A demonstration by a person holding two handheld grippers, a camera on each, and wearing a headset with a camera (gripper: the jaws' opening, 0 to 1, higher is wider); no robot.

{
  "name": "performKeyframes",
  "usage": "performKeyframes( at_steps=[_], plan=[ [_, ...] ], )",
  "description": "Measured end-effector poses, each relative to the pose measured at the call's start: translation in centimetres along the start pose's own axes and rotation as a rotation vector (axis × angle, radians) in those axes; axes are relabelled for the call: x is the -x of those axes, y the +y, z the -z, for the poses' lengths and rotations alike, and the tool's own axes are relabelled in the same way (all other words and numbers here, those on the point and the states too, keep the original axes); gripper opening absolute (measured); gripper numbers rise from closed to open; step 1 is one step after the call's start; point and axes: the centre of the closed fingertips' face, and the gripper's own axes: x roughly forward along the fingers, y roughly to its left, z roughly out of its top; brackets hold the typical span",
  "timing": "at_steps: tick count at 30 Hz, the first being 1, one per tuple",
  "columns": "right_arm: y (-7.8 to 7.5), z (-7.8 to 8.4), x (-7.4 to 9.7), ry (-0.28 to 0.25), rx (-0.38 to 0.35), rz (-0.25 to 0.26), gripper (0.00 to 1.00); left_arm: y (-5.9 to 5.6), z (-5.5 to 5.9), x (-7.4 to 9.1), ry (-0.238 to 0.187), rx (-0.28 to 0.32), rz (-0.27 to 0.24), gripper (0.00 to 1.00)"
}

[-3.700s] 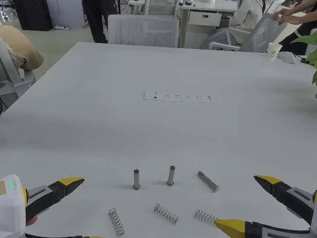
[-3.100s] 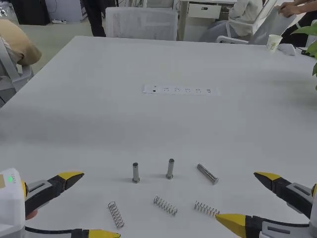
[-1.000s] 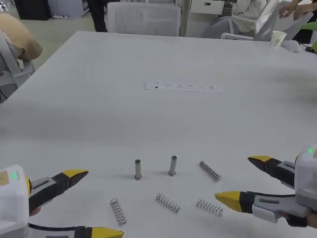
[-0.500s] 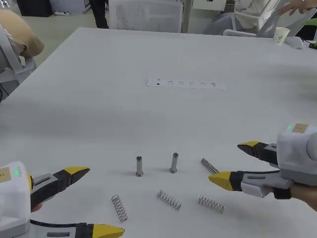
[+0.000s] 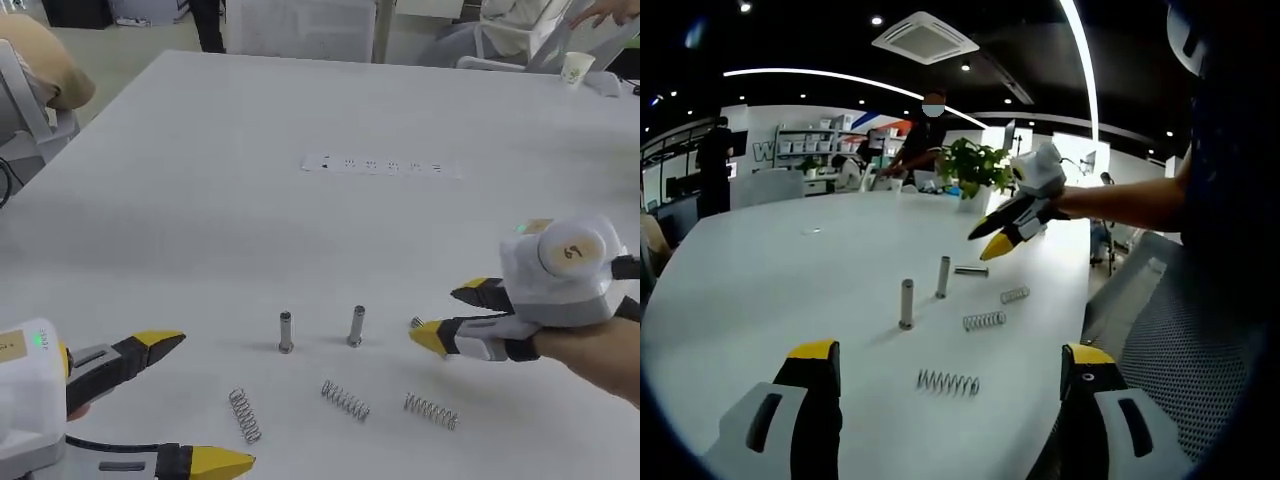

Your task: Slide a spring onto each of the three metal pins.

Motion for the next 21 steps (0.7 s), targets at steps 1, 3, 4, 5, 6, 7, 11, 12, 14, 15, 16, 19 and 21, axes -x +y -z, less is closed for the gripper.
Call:
performKeyframes(
  at_steps=[1, 3, 4, 5, 6, 7, 11, 12, 14, 15, 16, 19, 21],
  plan=[
    [0.0, 0.2, -0.1, 0.018, 0.004, 0.004, 0.42, 0.0, 0.0, 0.0, 0.000, 0.000, 0.000, 0.88],
    [-0.3, 0.4, -0.4, 0.043, 0.015, 0.014, 0.38, 0.0, 0.0, 0.0, 0.000, 0.000, 0.000, 0.88],
    [-0.3, 0.4, -0.6, 0.044, 0.019, 0.015, 0.38, 0.0, 0.0, 0.0, -0.002, 0.000, 0.000, 0.88],
    [-0.3, 0.4, -0.6, 0.048, 0.019, 0.016, 0.37, 0.0, -0.1, 0.0, -0.003, -0.001, -0.001, 0.88],
    [-0.3, 0.6, -0.7, 0.062, 0.012, 0.015, 0.36, 0.0, -0.1, 0.0, -0.002, -0.001, -0.001, 0.88],
    [-0.3, 0.6, -0.8, 0.068, 0.008, 0.014, 0.35, -0.1, -0.1, 0.0, -0.004, 0.000, 0.000, 0.88],
    [-0.5, 0.8, -1.5, 0.103, 0.005, 0.016, 0.31, -0.1, -0.1, 0.0, -0.004, -0.002, 0.001, 0.88],
    [-0.5, 0.9, -1.8, 0.110, 0.003, 0.016, 0.30, -0.1, -0.1, 0.0, -0.003, -0.002, 0.002, 0.89],
    [-0.6, 0.9, -2.1, 0.124, -0.002, 0.017, 0.29, -0.1, -0.1, 0.0, -0.002, -0.003, 0.003, 0.88],
    [-0.6, 1.0, -2.2, 0.130, -0.004, 0.016, 0.28, -0.1, -0.1, 0.0, -0.002, -0.003, 0.003, 0.88],
    [-0.5, 1.0, -2.4, 0.134, -0.005, 0.014, 0.27, -0.1, -0.1, 0.0, -0.003, -0.003, 0.003, 0.88],
    [-0.6, 1.1, -2.8, 0.154, -0.004, 0.015, 0.25, 0.0, -0.2, 0.0, -0.005, 0.000, 0.002, 0.88],
    [-0.7, 1.2, -3.1, 0.172, -0.007, 0.015, 0.23, 0.0, -0.2, 0.0, -0.006, 0.001, 0.002, 0.88]
  ],
)
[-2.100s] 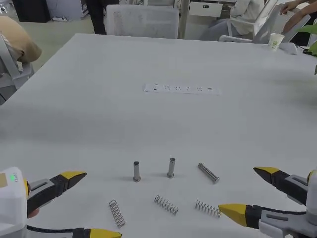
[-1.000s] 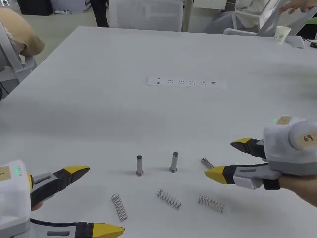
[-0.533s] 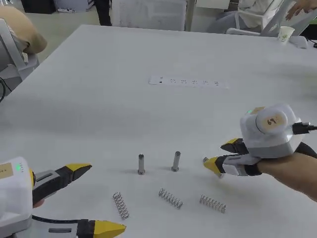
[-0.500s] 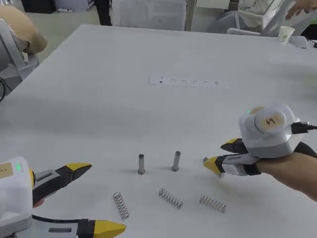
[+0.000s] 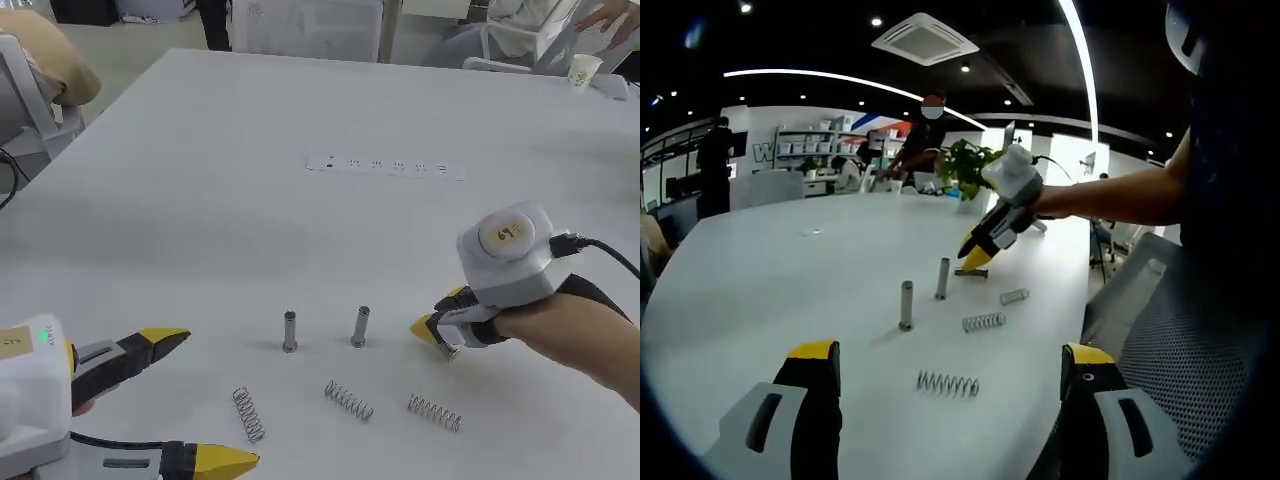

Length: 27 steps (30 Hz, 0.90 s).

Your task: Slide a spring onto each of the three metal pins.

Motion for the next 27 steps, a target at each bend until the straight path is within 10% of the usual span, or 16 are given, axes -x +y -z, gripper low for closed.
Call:
performKeyframes(
  at_steps=[27],
  plan=[
    [-0.3, 1.2, -1.5, 0.127, -0.020, -0.015, 0.08, 0.1, -0.1, 0.0, -0.007, 0.000, -0.001, 0.87]
  ],
)
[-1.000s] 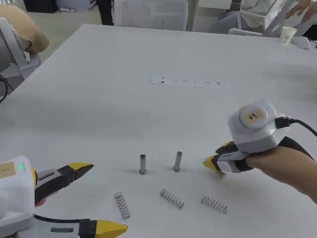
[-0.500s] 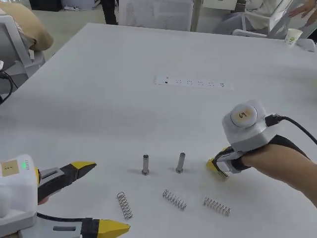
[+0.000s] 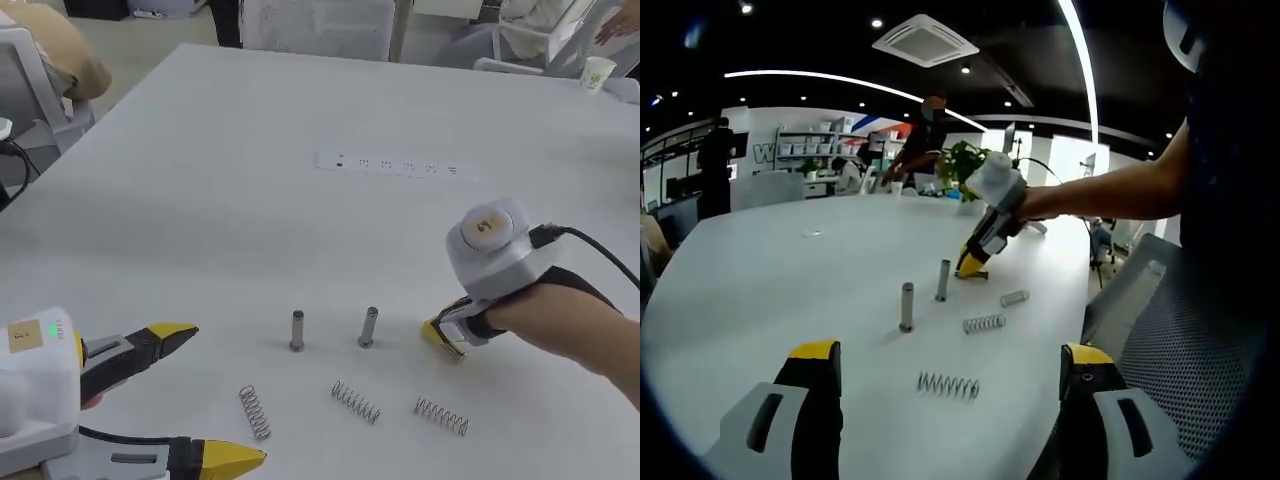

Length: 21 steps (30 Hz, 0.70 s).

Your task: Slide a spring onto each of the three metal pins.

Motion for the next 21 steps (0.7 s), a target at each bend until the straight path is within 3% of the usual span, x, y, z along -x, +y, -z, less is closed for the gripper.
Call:
performKeyframes(
  at_steps=[11, 21],
  plan=[
    [0.01, 0.22, -0.28, 0.029, -0.011, -0.010, 0.07, 0.07, -0.07, 0.06, -0.005, 0.004, -0.002, 0.87],
    [0.11, 0.20, -0.25, 0.053, -0.026, 0.015, 0.06, 0.13, -0.27, 0.06, -0.013, 0.008, -0.003, 0.86]
  ],
)
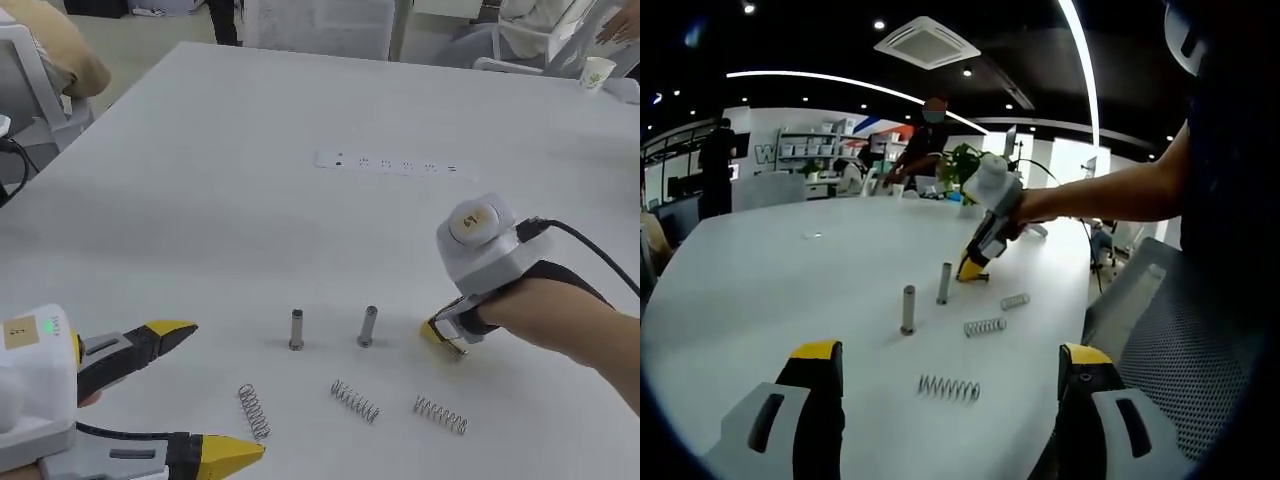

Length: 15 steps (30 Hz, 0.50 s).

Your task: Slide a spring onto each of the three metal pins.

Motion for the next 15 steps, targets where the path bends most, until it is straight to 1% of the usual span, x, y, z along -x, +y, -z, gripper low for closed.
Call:
performKeyframes(
  at_steps=[9, 15],
  plan=[
    [0.2, 0.2, 0.4, -0.022, -0.022, -0.004, 0.05, 0.0, -0.1, 0.0, -0.001, 0.000, 0.003, 0.85],
    [0.3, -0.1, 1.3, -0.049, -0.034, -0.003, 0.05, -0.1, 0.0, 0.0, 0.001, -0.002, 0.005, 0.85]
  ],
)
